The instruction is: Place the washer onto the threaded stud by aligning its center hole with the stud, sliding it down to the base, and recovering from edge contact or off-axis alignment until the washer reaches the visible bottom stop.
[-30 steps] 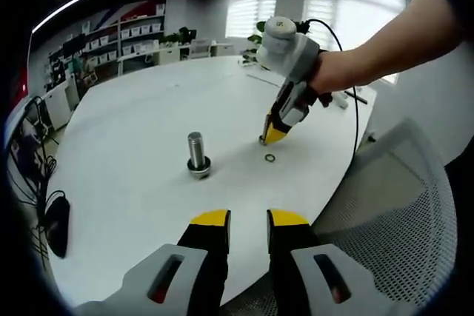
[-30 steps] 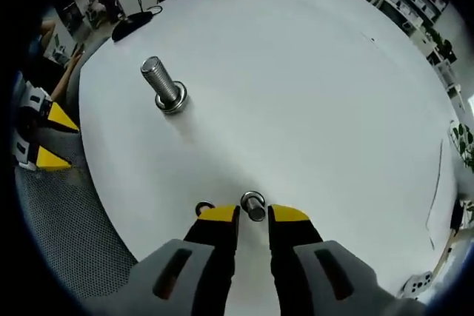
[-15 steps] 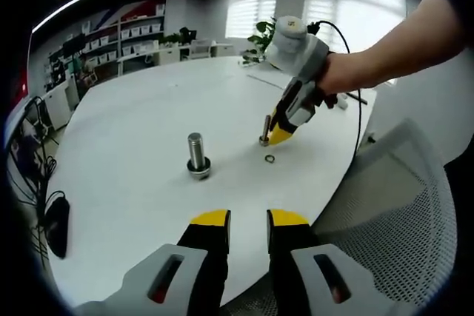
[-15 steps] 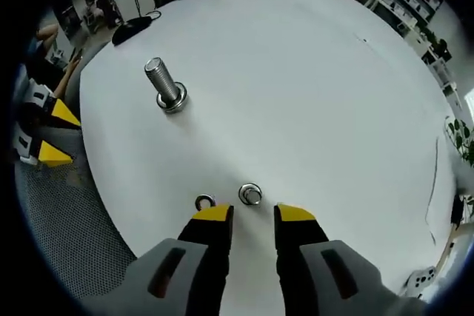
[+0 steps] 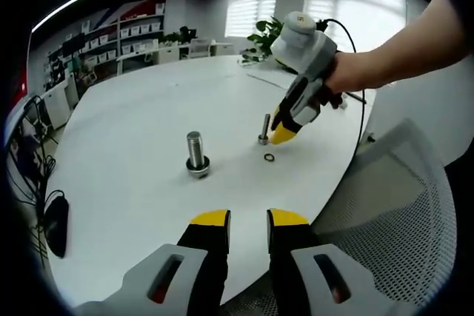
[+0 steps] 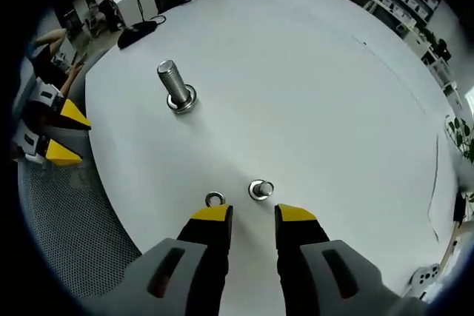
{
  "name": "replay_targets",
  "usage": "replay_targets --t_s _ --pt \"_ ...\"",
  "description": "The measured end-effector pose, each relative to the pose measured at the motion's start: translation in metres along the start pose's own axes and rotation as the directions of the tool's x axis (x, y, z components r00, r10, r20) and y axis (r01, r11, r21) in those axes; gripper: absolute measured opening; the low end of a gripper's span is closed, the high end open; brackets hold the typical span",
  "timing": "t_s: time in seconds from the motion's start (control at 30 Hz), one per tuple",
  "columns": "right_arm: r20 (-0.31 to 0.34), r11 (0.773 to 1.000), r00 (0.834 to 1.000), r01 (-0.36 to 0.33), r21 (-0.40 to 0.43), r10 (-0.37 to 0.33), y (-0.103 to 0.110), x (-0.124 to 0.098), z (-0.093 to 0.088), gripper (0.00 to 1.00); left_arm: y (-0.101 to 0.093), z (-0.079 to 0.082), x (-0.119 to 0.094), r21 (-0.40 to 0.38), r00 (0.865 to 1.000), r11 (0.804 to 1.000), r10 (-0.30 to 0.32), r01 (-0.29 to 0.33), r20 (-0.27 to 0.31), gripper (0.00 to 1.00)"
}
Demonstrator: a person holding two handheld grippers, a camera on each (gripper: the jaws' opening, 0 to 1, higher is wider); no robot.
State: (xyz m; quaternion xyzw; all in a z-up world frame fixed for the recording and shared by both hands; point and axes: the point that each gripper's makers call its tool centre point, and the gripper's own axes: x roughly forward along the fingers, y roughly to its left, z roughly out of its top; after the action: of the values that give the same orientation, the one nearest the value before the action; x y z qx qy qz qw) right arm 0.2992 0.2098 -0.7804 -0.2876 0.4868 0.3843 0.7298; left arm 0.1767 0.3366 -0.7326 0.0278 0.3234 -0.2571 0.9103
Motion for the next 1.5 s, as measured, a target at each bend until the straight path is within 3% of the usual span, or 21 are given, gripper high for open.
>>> replay_targets --t_s 0.6,1.5 --pt "0.000 1.000 1.000 -0.014 0.008 0.014 0.012 -0.003 -0.012 0.27 0.000 0.001 -0.001 -0.001 1.000 1.000 0.000 0.000 0.003 0.17" --pt "0.019 0.999 0.999 -0.033 0.018 0.033 0.025 -0.005 -0.010 0.27 0.000 0.001 -0.001 -0.002 1.000 1.000 0.000 0.000 0.007 0.17"
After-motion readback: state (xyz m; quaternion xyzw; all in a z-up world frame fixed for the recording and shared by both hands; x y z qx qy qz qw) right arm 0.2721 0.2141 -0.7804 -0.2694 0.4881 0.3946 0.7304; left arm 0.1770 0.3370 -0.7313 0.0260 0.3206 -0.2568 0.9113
